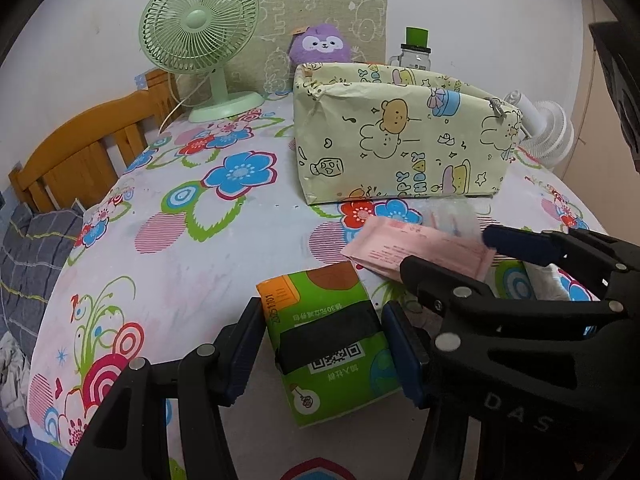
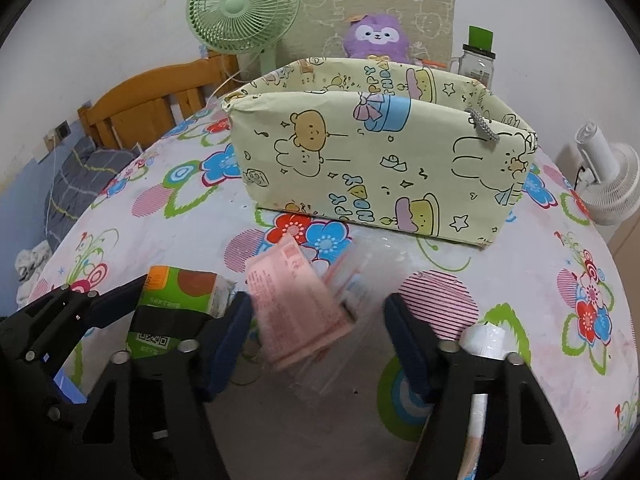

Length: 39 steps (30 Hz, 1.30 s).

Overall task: Organize soft objects
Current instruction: 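Grasp the green tissue pack with the left tool while the right tool grasps the pink packet, then lift the tissue pack and pink packet with both tools over the yellow box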

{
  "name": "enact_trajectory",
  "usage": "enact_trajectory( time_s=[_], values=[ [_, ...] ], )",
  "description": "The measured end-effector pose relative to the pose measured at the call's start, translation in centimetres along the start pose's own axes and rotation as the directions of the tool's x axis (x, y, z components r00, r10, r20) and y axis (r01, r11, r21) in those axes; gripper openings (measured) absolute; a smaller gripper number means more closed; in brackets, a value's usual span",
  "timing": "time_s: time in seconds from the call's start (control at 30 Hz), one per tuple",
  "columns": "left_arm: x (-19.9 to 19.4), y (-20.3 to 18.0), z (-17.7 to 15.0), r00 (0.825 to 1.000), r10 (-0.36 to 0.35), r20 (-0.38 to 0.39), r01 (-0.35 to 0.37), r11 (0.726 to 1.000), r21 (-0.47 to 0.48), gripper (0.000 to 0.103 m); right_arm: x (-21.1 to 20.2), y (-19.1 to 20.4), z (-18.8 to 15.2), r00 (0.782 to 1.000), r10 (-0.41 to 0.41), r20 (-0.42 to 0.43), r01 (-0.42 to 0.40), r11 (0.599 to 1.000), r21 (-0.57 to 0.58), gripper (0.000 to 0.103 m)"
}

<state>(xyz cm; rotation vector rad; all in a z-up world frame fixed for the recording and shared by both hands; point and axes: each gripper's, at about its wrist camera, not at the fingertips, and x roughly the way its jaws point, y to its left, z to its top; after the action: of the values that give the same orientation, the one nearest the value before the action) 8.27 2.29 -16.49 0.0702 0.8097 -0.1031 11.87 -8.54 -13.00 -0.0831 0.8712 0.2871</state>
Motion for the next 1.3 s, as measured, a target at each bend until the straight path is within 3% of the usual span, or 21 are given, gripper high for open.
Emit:
enact_trajectory(
  time_s=[0.2,0.37,0.57,0.77,1.13,1.3],
  values=[
    [0.1,-0.2,0.1,1.0,0.002,-0.001,-0.002,1.0,0.013,0.061,0.1,-0.1,0.2,1.0,-0.003,-0.005,0.003,1.0,-0.009,0.062],
    [0.4,-0.3,0.5,1.0,-0.01,-0.002,0.01,1.0,0.002,0.06,-0.1,-0.2,0.3,1.0,-0.015,0.011,0.015,1.0,-0.011,0.044],
    [0.6,-1.0,1.0,1.0,-0.027,0.008,0.027,1.0,0.016,0.059,-0.5,-0.9,0.3,1.0,-0.012,0.027,0.012,1.0,-0.006,0.033],
    [0.7,-0.9,1.4,1.0,-0.021,0.014,0.02,1.0,0.007,0.059,-0.7,-1.5,0.2,0.999,-0.028,0.035,0.027,1.0,0.014,0.015],
    [0.7,-2.1,2.2,0.999,-0.036,0.031,0.035,0.999,0.031,0.058,-1.5,-2.4,0.4,0.998,0.001,0.056,-0.004,0.999,0.04,0.011],
    [0.4,-2.7,2.5,0.998,-0.044,0.042,0.042,0.998,0.041,0.053,-2.1,-2.7,0.6,0.998,-0.004,0.069,0.001,0.999,0.047,0.011]
  ],
)
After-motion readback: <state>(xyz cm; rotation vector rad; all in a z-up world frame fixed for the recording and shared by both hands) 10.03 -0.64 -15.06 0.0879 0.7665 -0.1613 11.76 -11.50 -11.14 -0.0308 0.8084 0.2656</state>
